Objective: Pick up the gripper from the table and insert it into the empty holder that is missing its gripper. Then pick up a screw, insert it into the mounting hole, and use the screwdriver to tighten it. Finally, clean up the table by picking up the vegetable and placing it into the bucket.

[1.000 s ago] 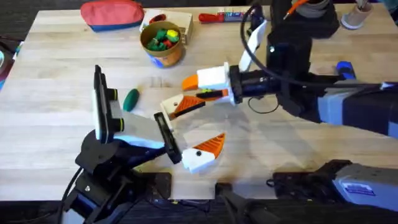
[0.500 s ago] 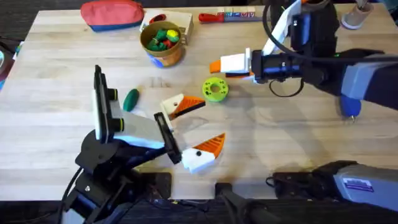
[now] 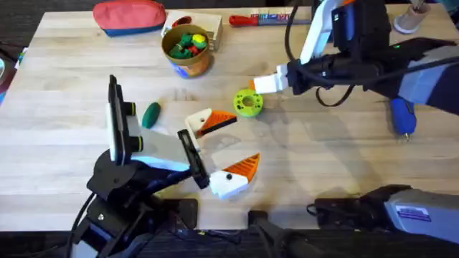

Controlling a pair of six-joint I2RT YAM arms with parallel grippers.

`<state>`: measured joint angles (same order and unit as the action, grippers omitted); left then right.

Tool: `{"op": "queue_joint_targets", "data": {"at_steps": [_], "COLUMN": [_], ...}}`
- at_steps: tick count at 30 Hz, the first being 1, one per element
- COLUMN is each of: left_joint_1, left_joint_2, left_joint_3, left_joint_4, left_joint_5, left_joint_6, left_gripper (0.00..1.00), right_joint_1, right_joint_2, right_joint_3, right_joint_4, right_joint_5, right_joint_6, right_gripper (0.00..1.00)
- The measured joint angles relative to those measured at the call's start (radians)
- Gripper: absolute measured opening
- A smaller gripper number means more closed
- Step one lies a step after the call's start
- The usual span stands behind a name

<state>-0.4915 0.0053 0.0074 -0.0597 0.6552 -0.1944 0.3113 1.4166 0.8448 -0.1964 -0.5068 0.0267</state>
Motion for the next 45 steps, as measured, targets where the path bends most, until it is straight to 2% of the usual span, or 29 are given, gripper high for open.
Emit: {"op": "queue_joint_targets", "data": {"at_steps": [1,5,9,15,23,26,27,39,45], "left_joint_1": [0.000,0.000,0.000,0.000,0.000,0.000,0.000,0.000,0.000], "left_joint_2": [0.000,0.000,0.000,0.000,0.000,0.000,0.000,0.000,0.000], "left_joint_3": [0.000,0.000,0.000,0.000,0.000,0.000,0.000,0.000,0.000], "left_joint_4": [0.000,0.000,0.000,0.000,0.000,0.000,0.000,0.000,0.000], "left_joint_5": [0.000,0.000,0.000,0.000,0.000,0.000,0.000,0.000,0.000], "left_joint_6": [0.000,0.000,0.000,0.000,0.000,0.000,0.000,0.000,0.000], "left_gripper": [0.988,0.988,0.988,0.988,0.988,0.988,0.988,0.988,0.988], "right_joint_1": [0.006,0.061,0.130,0.210,0.271,0.278,0.281,0.282,0.282], "right_joint_2": [0.000,0.000,0.004,0.076,0.160,0.171,0.172,0.183,0.214], "right_joint_3": [0.000,0.000,0.000,0.003,0.003,0.003,0.003,0.003,0.003], "right_joint_4": [-0.004,-0.006,0.010,0.047,0.075,0.090,0.091,0.097,0.112], "right_joint_5": [0.005,0.027,0.075,0.104,0.121,0.141,0.166,0.196,0.197], "right_joint_6": [-0.033,-0.180,-0.301,-0.423,-0.463,-0.469,-0.472,-0.477,-0.477], "right_gripper": [0.989,0.865,0.842,0.705,0.610,0.522,0.461,0.314,0.192]}}
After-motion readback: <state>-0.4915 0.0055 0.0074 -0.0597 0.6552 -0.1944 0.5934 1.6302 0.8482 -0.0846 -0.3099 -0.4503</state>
